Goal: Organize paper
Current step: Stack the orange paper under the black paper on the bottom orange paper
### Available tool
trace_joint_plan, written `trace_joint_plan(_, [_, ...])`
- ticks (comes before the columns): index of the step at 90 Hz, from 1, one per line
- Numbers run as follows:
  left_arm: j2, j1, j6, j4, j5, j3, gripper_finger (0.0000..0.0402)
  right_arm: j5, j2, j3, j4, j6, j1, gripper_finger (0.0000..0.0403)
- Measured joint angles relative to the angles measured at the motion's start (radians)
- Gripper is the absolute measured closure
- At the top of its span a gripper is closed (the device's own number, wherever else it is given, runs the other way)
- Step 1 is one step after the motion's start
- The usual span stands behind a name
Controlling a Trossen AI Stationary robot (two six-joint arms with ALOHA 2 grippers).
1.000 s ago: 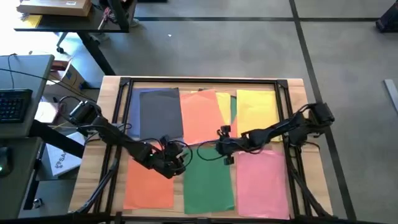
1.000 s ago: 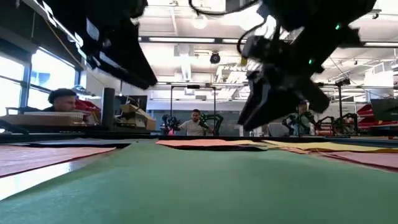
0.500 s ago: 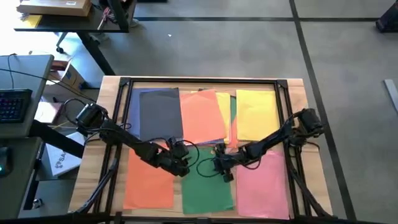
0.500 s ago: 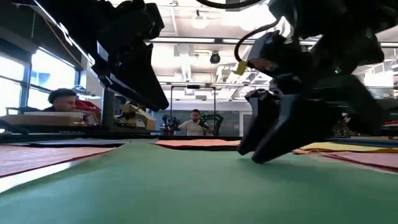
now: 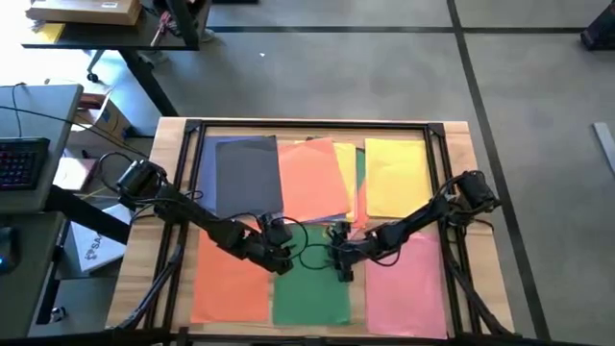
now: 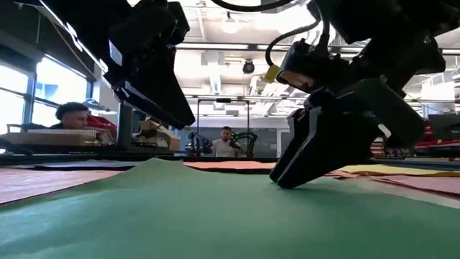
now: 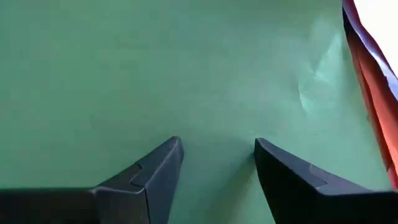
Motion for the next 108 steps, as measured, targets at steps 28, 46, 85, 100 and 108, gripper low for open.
trace_joint_plan(28, [-0.001, 0.001, 0.007, 0.026, -0.028, 0.0, 0.0223, 0.02, -0.174, 0.064, -0.25, -0.174, -0.009, 0.021])
trace_joint_plan(46, [-0.001, 0.036, -0.001, 0.021, -0.029, 0.0, 0.0228, 0.254, -0.376, 0.017, -0.483, -0.368, -0.043, 0.021])
trace_joint_plan(85, [0.001, 0.479, 0.233, 0.017, 0.174, 0.0, 0.0339, 0.146, -0.339, -0.191, -0.183, -0.681, -0.218, 0.021])
trace_joint_plan(100, [0.067, 0.598, 0.336, 0.075, 0.309, 0.0, 0.0378, 0.11, -0.261, -0.191, -0.101, -0.748, -0.231, 0.021])
trace_joint_plan(108, [0.116, 0.626, 0.365, 0.113, 0.368, 0.0, 0.0393, 0.18, -0.227, -0.19, -0.086, -0.748, -0.235, 0.021])
